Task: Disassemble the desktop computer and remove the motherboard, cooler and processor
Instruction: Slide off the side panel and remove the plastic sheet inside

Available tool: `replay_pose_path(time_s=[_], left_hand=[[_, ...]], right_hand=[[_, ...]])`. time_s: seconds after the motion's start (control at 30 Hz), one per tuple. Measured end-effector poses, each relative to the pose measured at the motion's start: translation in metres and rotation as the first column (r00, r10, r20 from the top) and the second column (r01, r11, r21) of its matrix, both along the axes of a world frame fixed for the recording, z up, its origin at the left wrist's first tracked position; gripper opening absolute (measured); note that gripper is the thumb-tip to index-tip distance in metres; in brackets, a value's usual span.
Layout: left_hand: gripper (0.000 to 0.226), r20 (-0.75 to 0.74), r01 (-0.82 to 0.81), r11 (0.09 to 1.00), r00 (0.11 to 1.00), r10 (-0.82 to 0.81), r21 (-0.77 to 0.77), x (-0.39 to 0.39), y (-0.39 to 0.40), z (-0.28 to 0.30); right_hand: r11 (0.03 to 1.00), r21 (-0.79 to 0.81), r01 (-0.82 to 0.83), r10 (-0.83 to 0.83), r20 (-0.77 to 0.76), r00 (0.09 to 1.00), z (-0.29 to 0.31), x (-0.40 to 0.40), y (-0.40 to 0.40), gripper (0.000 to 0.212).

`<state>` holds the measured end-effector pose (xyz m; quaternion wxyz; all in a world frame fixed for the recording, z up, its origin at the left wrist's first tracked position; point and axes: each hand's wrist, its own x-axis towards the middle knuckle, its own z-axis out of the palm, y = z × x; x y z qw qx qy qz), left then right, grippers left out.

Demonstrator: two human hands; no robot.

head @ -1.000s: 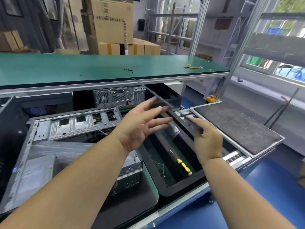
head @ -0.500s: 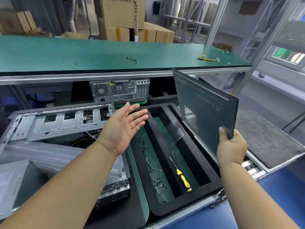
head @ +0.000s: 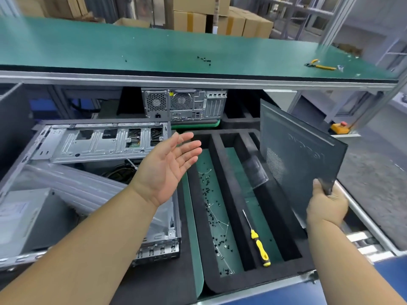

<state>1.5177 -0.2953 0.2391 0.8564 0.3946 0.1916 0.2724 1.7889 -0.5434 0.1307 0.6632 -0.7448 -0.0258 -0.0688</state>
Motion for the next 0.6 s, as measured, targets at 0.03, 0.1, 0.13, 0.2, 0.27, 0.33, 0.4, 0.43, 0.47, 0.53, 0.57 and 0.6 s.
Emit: replay_pose_path(time_s=[0.03, 0.1, 0.13, 0.2, 0.27, 0.33, 0.4, 0.43, 0.47, 0.53, 0.57, 0.6], left_hand=[[0.052, 0.001, -0.004, 1.000, 1.000, 0.004, 0.001, -0.002, 0.001, -0.002], [0.049, 0.001, -0.014, 1.000, 1.000, 0.014, 0.003, -0.005, 0.003, -0.005], [0.047, -0.002, -0.021, 1.000, 1.000, 0.021, 0.005, -0.007, 0.004, -0.007], [0.046, -0.011, -0.033, 0.999, 0.999, 0.033, 0.014, -0.010, 0.005, -0.010], [0.044, -0.020, -0.038, 0.999, 0.999, 0.039, 0.025, -0.012, 0.005, -0.012], [0.045, -0.024, -0.040, 0.999, 0.999, 0.041, 0.035, -0.014, 0.004, -0.013], [0.045, -0.025, -0.045, 0.998, 0.999, 0.046, 0.035, -0.015, 0.003, -0.014], [0.044, -0.020, -0.049, 0.998, 0.999, 0.049, 0.035, -0.015, 0.003, -0.015], [0.043, -0.015, -0.051, 0.998, 0.999, 0.052, 0.038, -0.016, 0.003, -0.016], [0.042, -0.004, -0.050, 0.997, 0.999, 0.050, 0.056, -0.018, 0.003, -0.017], [0.041, 0.000, -0.049, 0.997, 0.999, 0.049, 0.065, -0.019, 0.004, -0.017], [0.041, 0.000, -0.048, 0.996, 0.999, 0.049, 0.071, -0.020, 0.004, -0.017]], right_hand=[[1.000, 0.013, 0.007, -0.007, -0.007, 1.000, -0.002, 0.001, 0.001, 0.011], [0.998, 0.050, 0.033, -0.031, -0.031, 0.999, -0.005, 0.002, 0.002, 0.011], [0.996, 0.074, 0.048, -0.044, -0.045, 0.998, -0.007, 0.003, 0.003, 0.011], [0.993, 0.097, 0.072, -0.066, -0.068, 0.995, -0.009, 0.007, 0.004, 0.011], [0.991, 0.107, 0.080, -0.070, -0.089, 0.994, -0.015, 0.014, 0.002, 0.012], [0.991, 0.112, 0.070, -0.052, -0.155, 0.987, -0.024, 0.018, -0.001, 0.007], [0.998, 0.047, 0.050, -0.035, -0.278, 0.960, -0.037, 0.022, -0.005, 0.017], [0.999, 0.005, 0.034, -0.031, -0.337, 0.941, -0.042, 0.023, -0.007, 0.029], [0.998, -0.055, 0.023, -0.042, -0.378, 0.925, -0.044, 0.023, -0.007, 0.041], [0.957, -0.291, 0.001, -0.124, -0.405, 0.906, -0.043, 0.026, -0.009, 0.057], [0.902, -0.432, -0.015, -0.177, -0.401, 0.899, -0.041, 0.029, -0.011, 0.065], [0.839, -0.543, -0.033, -0.224, -0.401, 0.888, -0.038, 0.031, -0.012, 0.071]])
